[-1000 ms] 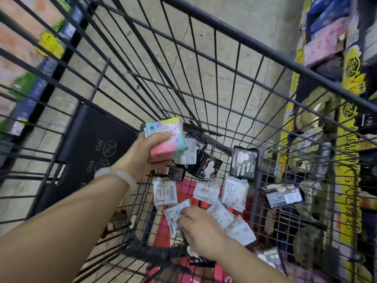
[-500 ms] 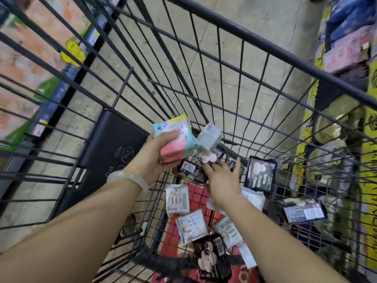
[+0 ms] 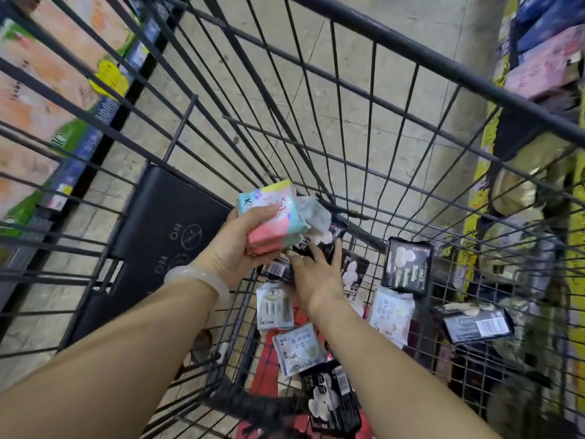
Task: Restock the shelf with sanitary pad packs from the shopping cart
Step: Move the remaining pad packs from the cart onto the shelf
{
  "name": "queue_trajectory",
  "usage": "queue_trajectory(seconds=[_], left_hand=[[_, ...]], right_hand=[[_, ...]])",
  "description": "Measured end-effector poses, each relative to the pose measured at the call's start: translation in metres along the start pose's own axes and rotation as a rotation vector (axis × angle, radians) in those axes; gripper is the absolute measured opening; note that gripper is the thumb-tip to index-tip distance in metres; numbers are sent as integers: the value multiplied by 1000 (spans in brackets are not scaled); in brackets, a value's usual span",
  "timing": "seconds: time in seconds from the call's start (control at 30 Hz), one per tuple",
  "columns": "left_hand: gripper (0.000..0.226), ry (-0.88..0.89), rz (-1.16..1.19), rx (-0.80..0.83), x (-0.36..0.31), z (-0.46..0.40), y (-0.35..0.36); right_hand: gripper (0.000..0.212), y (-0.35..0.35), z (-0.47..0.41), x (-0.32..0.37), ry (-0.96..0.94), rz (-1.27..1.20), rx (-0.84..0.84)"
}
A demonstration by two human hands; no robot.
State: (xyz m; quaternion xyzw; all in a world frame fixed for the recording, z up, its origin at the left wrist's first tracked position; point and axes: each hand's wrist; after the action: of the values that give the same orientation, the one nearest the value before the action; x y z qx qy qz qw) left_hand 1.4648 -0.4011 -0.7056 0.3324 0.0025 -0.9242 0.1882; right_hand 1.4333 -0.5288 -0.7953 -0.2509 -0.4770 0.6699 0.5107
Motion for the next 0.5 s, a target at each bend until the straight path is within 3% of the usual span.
queue_trajectory(seconds=[0.07, 0.2, 0.3, 0.37, 0.43, 0.5], left_hand=[[78, -6, -7, 5, 2, 0, -1], [75, -24, -60, 12, 10, 1, -1], [57, -52, -141, 72, 22, 4, 3], [53, -76, -197, 111, 33, 8, 6], [76, -112, -228, 148, 45, 11, 10], [84, -137, -238, 175, 56, 13, 13]], right_hand=[[45, -1, 1, -10, -6, -27, -17], [48, -16, 25, -45, -71, -124, -20], [50, -14, 49, -84, -54, -193, -74], [58, -7, 67, -111, 47, -263, -241], [47, -2, 92, -129, 181, -308, -465], [33, 9, 123, -136, 206, -339, -530]])
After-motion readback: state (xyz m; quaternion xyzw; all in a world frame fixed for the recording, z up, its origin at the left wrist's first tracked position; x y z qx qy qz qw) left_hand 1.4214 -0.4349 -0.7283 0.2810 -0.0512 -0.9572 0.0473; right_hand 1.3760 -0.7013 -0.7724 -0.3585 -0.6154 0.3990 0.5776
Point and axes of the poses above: each hand's wrist, its own z-axis away from the middle knuckle, its own y-axis out of the palm, x = y × z, and after that the axes turned 6 degrees about -x, right-handed
